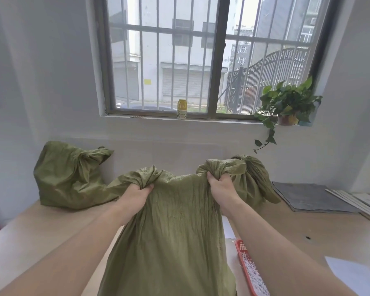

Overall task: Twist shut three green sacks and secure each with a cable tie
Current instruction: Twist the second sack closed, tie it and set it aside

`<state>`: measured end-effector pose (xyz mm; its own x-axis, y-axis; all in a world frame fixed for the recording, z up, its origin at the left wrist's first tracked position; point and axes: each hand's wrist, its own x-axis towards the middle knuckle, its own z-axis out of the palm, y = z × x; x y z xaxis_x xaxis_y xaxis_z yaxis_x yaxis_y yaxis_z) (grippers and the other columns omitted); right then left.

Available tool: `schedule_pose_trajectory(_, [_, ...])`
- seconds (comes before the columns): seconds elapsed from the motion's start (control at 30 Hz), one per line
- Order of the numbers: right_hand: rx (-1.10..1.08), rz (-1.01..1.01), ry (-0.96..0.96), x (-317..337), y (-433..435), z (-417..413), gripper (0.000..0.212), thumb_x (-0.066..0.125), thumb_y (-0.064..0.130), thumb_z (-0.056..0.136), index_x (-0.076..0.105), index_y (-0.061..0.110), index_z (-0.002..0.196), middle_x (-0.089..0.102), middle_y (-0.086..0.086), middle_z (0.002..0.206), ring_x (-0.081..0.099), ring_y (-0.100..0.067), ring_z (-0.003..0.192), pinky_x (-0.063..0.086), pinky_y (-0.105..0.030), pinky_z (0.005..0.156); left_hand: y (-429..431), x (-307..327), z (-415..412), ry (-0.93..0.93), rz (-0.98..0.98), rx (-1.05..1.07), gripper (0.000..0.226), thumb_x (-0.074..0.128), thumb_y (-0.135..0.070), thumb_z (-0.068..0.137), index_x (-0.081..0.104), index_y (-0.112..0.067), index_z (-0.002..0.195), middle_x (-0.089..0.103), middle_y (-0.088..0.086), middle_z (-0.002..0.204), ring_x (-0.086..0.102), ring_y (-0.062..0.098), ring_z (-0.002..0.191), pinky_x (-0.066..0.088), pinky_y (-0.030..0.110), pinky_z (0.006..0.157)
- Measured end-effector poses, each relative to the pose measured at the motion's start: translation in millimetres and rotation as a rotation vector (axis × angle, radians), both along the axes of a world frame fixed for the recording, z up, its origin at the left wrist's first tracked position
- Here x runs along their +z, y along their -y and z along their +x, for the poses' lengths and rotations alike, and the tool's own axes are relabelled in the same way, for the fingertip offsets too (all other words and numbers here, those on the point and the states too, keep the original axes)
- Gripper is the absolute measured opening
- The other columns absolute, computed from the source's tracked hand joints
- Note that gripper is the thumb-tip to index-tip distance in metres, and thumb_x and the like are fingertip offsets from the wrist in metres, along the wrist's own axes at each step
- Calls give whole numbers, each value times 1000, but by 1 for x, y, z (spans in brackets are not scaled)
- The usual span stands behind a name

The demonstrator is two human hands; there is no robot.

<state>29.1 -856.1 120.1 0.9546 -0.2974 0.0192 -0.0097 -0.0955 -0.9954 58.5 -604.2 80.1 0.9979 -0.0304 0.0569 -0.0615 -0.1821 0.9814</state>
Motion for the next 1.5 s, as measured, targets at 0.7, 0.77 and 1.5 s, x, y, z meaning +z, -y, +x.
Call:
schedule_pose_trajectory(0.7, [121, -173, -71, -5, -11, 7, 43, 78, 40, 91, 56, 10, 112, 69, -8, 106, 69, -19, 93, 59, -35, 78, 21, 5, 3, -55, 186, 90, 36, 49, -40, 105, 64, -11, 121, 67, 2, 120, 61, 23, 117, 42, 44, 114])
schedule_pose_trajectory(0.77, [84, -183, -64, -11, -11, 12, 36, 74, 38, 95, 55, 12, 111, 68, -9, 109, 68, -25, 101, 57, -45, 94, 22, 8, 6, -145, 54, -6, 53, 57, -55, 97, 64, -12, 126, 71, 3, 120, 66, 23, 115, 47, 46, 110])
schedule_pose_trajectory(1.5, [145, -99, 32, -24, -9, 25, 19, 61, 18, 103, 69, 11, 120, 75, -1, 109, 70, -22, 108, 56, -36, 99, 49, 10, 0, -201, -363, 83, 11, 72, -22, 95, 71, -12, 99, 77, 3, 100, 71, 23, 99, 53, 40, 100])
